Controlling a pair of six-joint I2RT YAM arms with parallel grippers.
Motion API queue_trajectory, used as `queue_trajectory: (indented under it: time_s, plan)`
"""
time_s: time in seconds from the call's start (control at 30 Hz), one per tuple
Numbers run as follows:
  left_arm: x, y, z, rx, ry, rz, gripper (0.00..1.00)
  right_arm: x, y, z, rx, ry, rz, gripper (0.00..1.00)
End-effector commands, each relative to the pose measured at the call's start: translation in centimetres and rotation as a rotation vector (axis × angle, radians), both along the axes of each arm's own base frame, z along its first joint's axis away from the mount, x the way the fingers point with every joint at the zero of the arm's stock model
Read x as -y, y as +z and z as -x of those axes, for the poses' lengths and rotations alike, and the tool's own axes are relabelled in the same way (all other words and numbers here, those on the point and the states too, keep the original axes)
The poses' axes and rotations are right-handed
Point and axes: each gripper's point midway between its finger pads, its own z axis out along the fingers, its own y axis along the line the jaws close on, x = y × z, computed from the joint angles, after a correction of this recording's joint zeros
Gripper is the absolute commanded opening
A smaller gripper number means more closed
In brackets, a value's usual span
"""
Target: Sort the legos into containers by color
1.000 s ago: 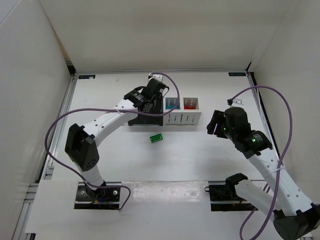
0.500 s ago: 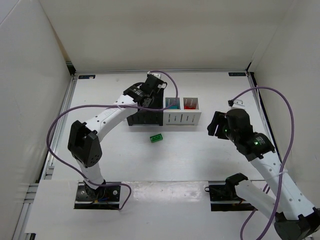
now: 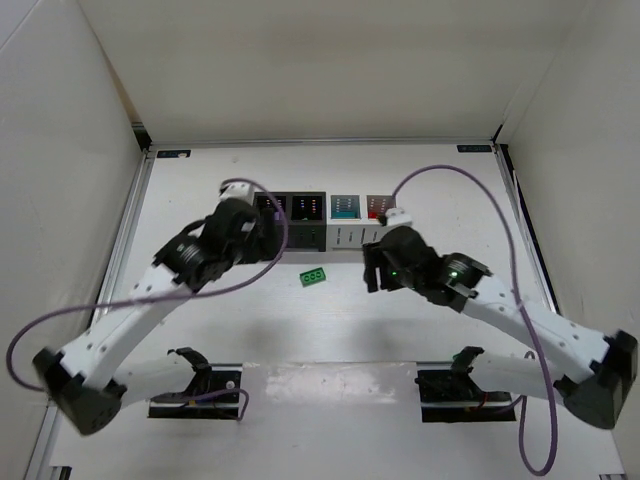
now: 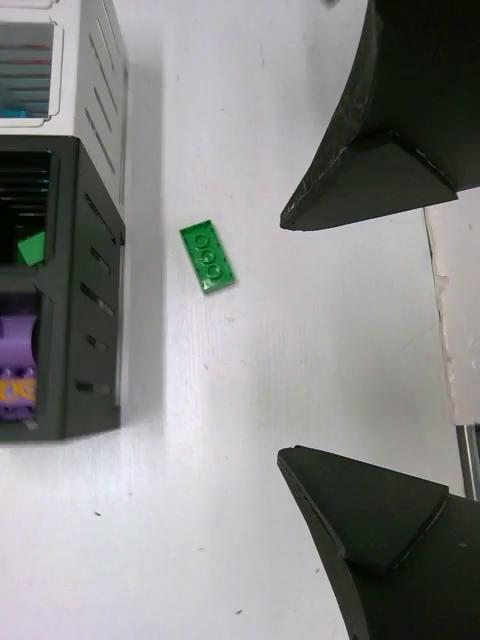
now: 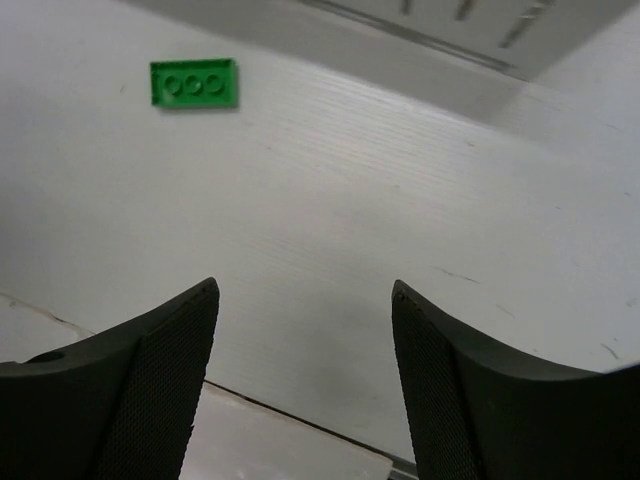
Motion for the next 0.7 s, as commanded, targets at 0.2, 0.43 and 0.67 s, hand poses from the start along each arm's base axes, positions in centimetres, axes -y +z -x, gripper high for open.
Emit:
queue_trajectory:
  time_s: [0.2,0.43,0.67]
  plan:
    - [-7.5,-3.8,10.2,-0.082,0.164,0.117,1.00,-14.8,-3.2,1.2,0.054,0.738,0.035,0.75]
    - [-9.3,-2.8,12.0,-0.032,0.190,0.165,1.00,-16.6,-5.5,-3.0,0.112,1.101,0.156,0.70]
    - [-9.7,-2.3,12.0,-0.025,0.187,0.143,1.00,-17.8,-8.8,-4.9,0.077,1.203,0.225,0.70]
